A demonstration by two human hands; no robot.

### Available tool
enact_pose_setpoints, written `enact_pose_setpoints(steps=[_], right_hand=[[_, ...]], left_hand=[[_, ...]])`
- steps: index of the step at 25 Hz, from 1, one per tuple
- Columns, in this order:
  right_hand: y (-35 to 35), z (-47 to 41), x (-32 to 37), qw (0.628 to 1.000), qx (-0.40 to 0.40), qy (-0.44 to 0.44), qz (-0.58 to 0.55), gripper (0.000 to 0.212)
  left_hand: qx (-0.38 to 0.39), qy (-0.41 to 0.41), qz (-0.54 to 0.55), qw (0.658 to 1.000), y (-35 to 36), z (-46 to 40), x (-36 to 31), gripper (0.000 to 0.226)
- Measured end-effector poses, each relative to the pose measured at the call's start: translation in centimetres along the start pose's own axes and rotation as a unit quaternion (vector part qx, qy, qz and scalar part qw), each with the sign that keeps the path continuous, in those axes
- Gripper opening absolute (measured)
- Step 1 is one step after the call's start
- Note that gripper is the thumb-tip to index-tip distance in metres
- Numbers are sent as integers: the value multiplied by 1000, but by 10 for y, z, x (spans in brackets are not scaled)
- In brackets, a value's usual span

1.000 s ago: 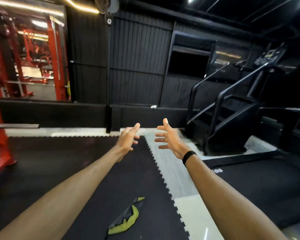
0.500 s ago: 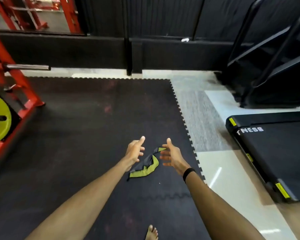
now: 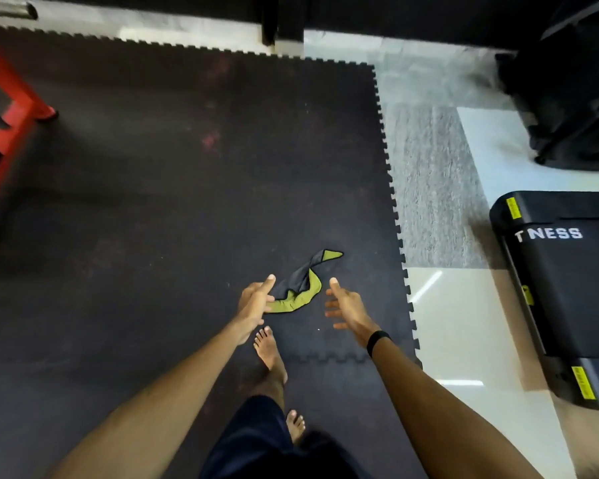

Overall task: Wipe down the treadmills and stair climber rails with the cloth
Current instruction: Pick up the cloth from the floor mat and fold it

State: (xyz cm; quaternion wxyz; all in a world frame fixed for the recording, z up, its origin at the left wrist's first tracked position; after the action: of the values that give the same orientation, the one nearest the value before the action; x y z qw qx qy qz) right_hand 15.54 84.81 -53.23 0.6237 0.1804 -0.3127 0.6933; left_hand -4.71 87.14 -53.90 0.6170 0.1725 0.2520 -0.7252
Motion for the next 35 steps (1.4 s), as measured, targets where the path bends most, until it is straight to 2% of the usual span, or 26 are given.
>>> enact_pose_setpoints(steps=[3, 7, 13, 15, 17, 19, 21, 23, 25, 28, 31, 35], right_hand=[[3, -68, -3, 998, 8, 45, 48, 62], [6, -165, -26, 986, 36, 39, 157, 25], [29, -343, -120, 959, 77, 60, 265, 40], [39, -390, -151, 951, 102, 80, 279, 42], [50, -435, -179, 941, 127, 64, 307, 47], [63, -476, -203, 904, 168, -5, 393, 50], [77, -513, -219, 844, 203, -72, 491, 48], [88, -545, -235, 793, 225, -103, 557, 42], [94, -565, -246, 770, 222, -104, 590, 40], [93, -561, -245, 773, 184, -132, 593, 33], [81, -534, -228, 770, 174, -148, 597, 30], [61, -512, -188, 771, 172, -155, 593, 25]], left_hand=[[-24, -48, 9, 999, 8, -62, -9, 41], [-22, -101, 2, 995, 32, -155, 0, 40], [-36, -118, -45, 991, 76, -330, 77, 33], [-21, -131, -60, 989, 92, -380, 113, 32], [11, -124, -106, 986, 112, -423, 148, 33], [36, -109, -143, 983, 133, -460, 173, 39], [51, -97, -166, 980, 150, -490, 193, 43], [58, -90, -177, 978, 160, -514, 212, 46], [57, -91, -193, 975, 161, -526, 229, 52], [59, -105, -233, 965, 152, -519, 234, 63], [73, -85, -286, 952, 142, -494, 224, 56], [82, -58, -323, 941, 136, -474, 184, 59]])
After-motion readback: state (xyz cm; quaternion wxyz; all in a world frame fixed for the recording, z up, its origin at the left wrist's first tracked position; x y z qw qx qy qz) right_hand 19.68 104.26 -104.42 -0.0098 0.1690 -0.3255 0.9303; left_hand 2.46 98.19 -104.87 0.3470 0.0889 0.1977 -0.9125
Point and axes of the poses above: each hand's wrist, its own z-axis away from the middle knuckle, its own y-axis out of the palm, x = y × z, the point moved 1 cm from there along -z, towards the middle knuckle, and after that the axes turned 4 degrees about -y, right-handed, at the moved point
